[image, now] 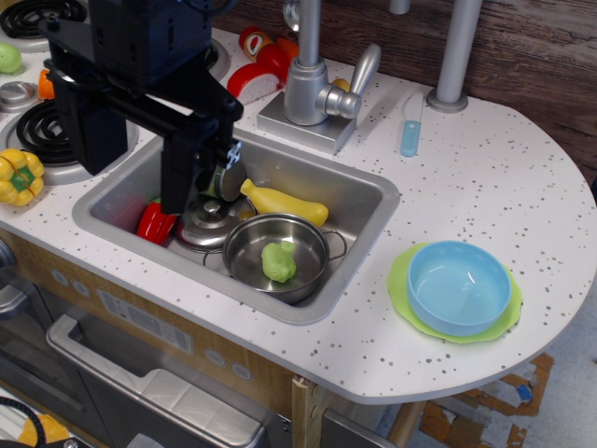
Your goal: Take broccoli out of pan
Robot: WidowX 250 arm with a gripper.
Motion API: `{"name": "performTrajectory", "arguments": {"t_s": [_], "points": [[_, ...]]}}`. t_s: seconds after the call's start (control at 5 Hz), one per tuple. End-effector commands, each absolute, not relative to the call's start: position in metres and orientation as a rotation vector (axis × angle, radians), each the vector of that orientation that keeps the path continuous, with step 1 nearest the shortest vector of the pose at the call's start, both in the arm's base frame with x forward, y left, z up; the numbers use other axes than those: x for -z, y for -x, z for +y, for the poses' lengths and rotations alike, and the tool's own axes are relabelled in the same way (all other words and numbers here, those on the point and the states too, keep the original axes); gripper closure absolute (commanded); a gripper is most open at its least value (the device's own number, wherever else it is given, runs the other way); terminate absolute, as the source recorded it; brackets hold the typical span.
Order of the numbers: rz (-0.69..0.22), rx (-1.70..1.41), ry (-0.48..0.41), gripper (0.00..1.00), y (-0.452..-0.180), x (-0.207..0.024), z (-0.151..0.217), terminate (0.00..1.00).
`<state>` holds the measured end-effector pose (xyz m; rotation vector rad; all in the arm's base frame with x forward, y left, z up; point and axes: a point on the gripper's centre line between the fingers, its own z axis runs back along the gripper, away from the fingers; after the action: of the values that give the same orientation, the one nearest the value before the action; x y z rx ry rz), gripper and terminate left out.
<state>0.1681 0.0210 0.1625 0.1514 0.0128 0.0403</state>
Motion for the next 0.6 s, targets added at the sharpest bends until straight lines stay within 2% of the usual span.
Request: {"name": "performTrajectory", "arguments": {"t_s": [0.0, 0.4], "points": [[0.013, -0.040, -0.151, 0.00, -0.168, -0.163, 0.021, 0.00], [-0.061, -0.119, -0.125, 0.00, -0.248, -0.140, 0.003, 0.00]]}}
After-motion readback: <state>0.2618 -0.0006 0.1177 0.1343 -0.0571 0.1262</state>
